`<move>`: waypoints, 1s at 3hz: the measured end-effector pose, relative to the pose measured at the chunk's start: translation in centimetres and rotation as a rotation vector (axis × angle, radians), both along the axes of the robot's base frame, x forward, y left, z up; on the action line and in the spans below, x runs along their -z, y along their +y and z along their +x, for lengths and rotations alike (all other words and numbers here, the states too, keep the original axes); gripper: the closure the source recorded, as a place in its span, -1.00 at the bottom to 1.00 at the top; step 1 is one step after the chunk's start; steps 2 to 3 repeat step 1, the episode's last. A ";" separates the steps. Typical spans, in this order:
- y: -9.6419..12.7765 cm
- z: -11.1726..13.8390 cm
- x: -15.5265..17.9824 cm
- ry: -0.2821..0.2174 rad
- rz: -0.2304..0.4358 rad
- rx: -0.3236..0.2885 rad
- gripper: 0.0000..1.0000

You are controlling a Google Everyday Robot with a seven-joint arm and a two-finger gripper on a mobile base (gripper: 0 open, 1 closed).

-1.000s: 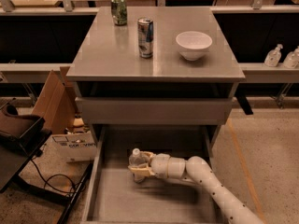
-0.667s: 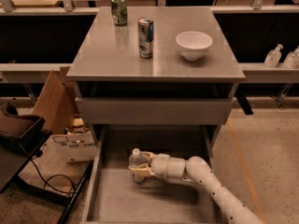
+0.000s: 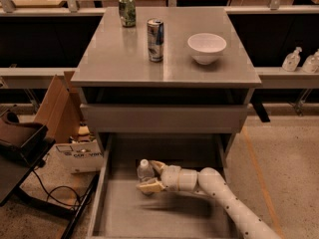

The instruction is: Place blue plastic bottle into middle drawer

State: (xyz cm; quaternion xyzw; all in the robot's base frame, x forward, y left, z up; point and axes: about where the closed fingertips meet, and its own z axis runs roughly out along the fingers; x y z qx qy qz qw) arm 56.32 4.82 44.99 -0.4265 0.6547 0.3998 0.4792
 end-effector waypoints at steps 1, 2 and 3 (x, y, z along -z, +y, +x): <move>0.1 0.0 0.0 0.000 0.000 -0.002 -1.00; 0.1 0.0 0.0 0.000 0.000 -0.002 -1.00; 0.1 0.0 0.0 0.000 0.000 -0.002 -1.00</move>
Offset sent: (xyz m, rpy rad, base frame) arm 0.0000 0.0000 0.0000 0.0000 0.0000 0.0000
